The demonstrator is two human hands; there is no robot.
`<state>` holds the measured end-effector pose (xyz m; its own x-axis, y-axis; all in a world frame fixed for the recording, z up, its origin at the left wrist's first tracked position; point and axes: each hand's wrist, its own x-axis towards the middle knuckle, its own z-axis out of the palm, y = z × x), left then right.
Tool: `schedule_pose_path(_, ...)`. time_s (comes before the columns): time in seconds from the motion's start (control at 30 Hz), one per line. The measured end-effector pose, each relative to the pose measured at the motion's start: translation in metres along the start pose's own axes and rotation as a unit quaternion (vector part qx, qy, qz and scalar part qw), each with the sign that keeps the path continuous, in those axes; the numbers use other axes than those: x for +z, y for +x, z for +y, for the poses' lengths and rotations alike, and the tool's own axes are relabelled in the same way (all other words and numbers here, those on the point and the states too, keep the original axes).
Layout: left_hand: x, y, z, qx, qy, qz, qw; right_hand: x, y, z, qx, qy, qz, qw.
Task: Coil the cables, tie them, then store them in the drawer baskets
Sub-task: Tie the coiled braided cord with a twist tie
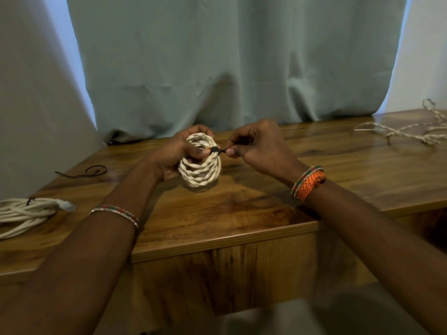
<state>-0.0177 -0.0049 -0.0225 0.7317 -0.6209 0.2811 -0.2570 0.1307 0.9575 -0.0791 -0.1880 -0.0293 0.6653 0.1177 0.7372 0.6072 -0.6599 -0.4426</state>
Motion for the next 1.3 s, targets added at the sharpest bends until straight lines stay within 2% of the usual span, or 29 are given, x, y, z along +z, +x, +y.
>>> schedule_pose_path(0.8,-0.0007,-0.0003,-0.0004,0.002,0.016,0.015,1.0,0.002,-0.0002,-0.0005,-0.025,-0.014,-0.002,1.0)
schedule_pose_path(1.3,-0.0004,0.0012,-0.001,0.009,0.005,0.013,1.0,0.0032,-0.0017,-0.0027,-0.077,-0.033,0.018,0.996)
